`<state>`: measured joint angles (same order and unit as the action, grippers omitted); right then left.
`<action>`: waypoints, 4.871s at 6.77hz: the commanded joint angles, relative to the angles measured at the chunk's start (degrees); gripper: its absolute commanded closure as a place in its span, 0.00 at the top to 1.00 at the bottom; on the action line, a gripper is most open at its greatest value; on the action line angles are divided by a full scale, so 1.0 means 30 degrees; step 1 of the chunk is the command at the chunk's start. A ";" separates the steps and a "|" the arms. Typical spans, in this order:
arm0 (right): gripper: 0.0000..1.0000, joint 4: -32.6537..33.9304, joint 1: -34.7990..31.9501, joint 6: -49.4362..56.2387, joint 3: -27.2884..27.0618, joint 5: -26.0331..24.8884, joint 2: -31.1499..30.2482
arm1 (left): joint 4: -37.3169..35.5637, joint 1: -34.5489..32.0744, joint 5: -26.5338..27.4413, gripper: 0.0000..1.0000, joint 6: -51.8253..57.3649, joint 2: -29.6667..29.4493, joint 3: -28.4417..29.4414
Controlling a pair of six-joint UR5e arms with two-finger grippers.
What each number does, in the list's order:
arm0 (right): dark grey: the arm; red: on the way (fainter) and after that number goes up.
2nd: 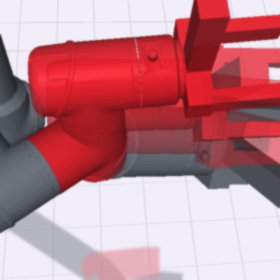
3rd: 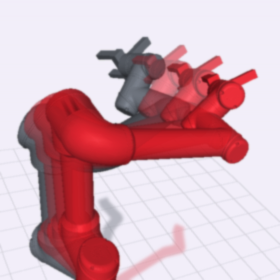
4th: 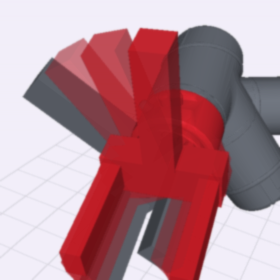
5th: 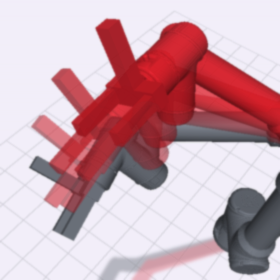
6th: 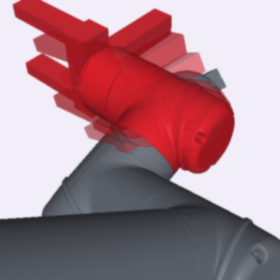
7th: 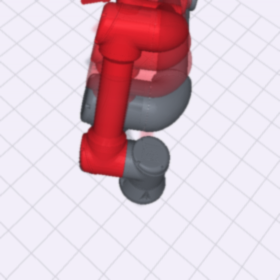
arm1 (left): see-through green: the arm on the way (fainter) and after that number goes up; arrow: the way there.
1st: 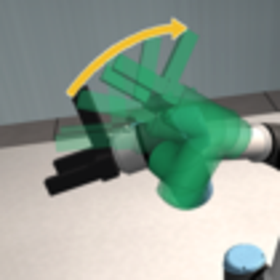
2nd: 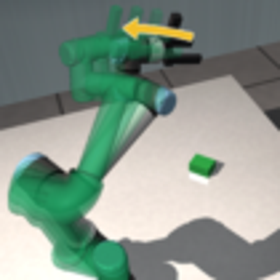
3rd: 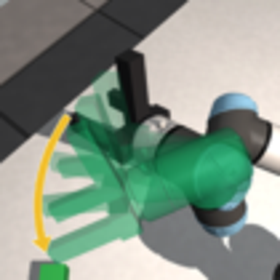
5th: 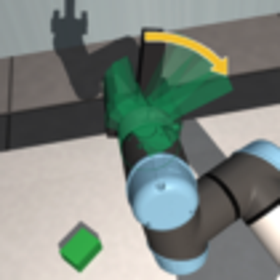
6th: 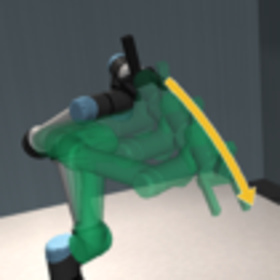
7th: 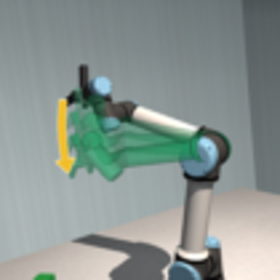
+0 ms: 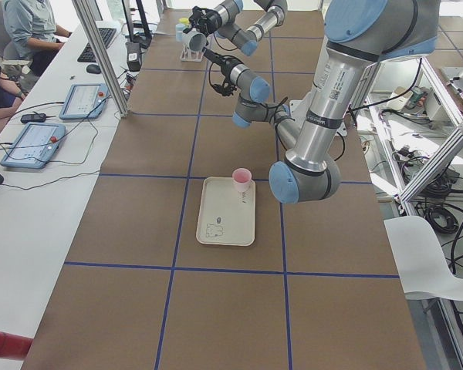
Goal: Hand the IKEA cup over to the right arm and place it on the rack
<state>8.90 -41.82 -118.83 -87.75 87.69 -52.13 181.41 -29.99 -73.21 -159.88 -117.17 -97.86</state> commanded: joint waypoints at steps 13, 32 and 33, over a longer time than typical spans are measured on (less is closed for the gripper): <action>0.00 0.4915 -0.5014 2.2318 -0.1685 -0.1803 -1.0627 | -1.2862 -0.2688 -0.7119 1.00 2.0099 1.0464 -0.8396; 0.00 0.4711 -0.3755 2.4670 -0.0520 -0.3245 -1.1423 | -1.2833 -0.2659 -0.7178 1.00 1.9894 1.0406 -0.7985; 0.00 0.4681 -0.3755 2.4728 -0.0517 -0.3245 -1.1423 | -1.2833 -0.2659 -0.7178 1.00 1.9865 1.0377 -0.7985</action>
<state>23.16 -53.13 -44.79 -89.59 77.96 -86.40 142.91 -37.97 -94.75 -100.22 -85.97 -121.82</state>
